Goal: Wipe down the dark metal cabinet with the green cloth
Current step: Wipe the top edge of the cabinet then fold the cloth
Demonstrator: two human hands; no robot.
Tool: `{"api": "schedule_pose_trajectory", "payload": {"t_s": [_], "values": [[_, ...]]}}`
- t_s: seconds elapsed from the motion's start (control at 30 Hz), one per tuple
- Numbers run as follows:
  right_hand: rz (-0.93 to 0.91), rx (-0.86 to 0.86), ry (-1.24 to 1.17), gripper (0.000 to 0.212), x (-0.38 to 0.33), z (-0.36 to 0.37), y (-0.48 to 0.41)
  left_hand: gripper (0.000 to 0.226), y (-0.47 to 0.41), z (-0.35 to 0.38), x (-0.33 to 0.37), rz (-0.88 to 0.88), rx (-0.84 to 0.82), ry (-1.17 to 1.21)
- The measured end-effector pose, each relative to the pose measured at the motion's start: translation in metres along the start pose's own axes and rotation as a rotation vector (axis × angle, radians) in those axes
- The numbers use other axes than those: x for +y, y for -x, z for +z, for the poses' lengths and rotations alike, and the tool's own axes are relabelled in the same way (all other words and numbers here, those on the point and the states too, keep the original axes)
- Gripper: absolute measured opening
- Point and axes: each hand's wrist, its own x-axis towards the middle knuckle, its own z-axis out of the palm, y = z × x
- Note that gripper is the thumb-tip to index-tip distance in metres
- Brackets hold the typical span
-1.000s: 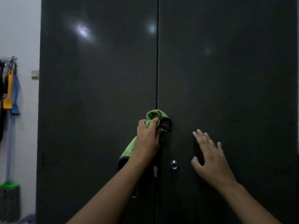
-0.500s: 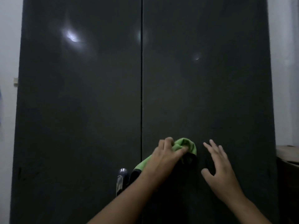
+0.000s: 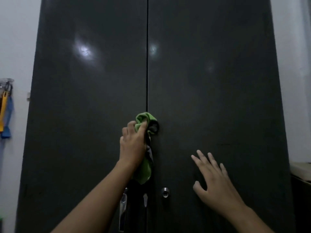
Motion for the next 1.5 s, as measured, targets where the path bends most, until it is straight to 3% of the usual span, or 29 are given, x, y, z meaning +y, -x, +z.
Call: {"api": "schedule_pose_trajectory", "payload": {"t_s": [0.2,0.3,0.47,0.57,0.7,0.83,1.0,1.07,1.13,1.2,1.27,1.5], "values": [[-0.030,-0.035,0.105,0.076,-0.015,0.004,-0.003,0.088,0.041,-0.002,-0.044,0.337,-0.093,-0.263],[-0.115,-0.005,0.157,0.075,-0.028,0.003,-0.014,0.088,0.025,-0.019,-0.060,0.425,-0.101,-0.378],[-0.286,0.050,0.185,0.074,-0.065,0.004,-0.058,0.073,-0.022,-0.039,-0.094,0.179,0.081,-0.329],[-0.505,0.133,0.302,0.071,-0.095,0.004,-0.102,0.061,-0.048,-0.054,-0.143,0.131,0.214,-0.273],[-0.681,0.270,0.442,0.064,-0.151,-0.004,-0.172,0.068,-0.084,-0.082,-0.235,-0.048,0.343,-0.202],[-0.583,0.423,0.377,0.063,-0.212,-0.038,-0.245,0.065,-0.144,-0.110,-0.302,-0.256,0.469,-0.047],[-0.449,0.481,0.240,0.063,-0.270,-0.099,-0.323,0.067,-0.178,-0.105,-0.284,-0.358,0.421,0.077],[-0.405,0.471,0.210,0.063,-0.284,-0.123,-0.347,0.069,-0.180,-0.105,-0.273,-0.264,0.334,0.024],[-0.375,0.455,0.204,0.064,-0.293,-0.143,-0.368,0.056,-0.194,-0.109,-0.270,-0.075,0.295,-0.046],[-0.342,0.444,0.215,0.066,-0.296,-0.159,-0.383,0.049,-0.230,-0.125,-0.270,0.120,0.290,-0.088],[-0.291,0.427,0.208,0.070,-0.299,-0.170,-0.392,0.048,-0.281,-0.147,-0.269,0.188,0.319,-0.095],[-0.250,0.417,0.232,0.073,-0.303,-0.174,-0.389,0.052,-0.439,-0.214,-0.273,-0.180,0.360,0.069]]}}
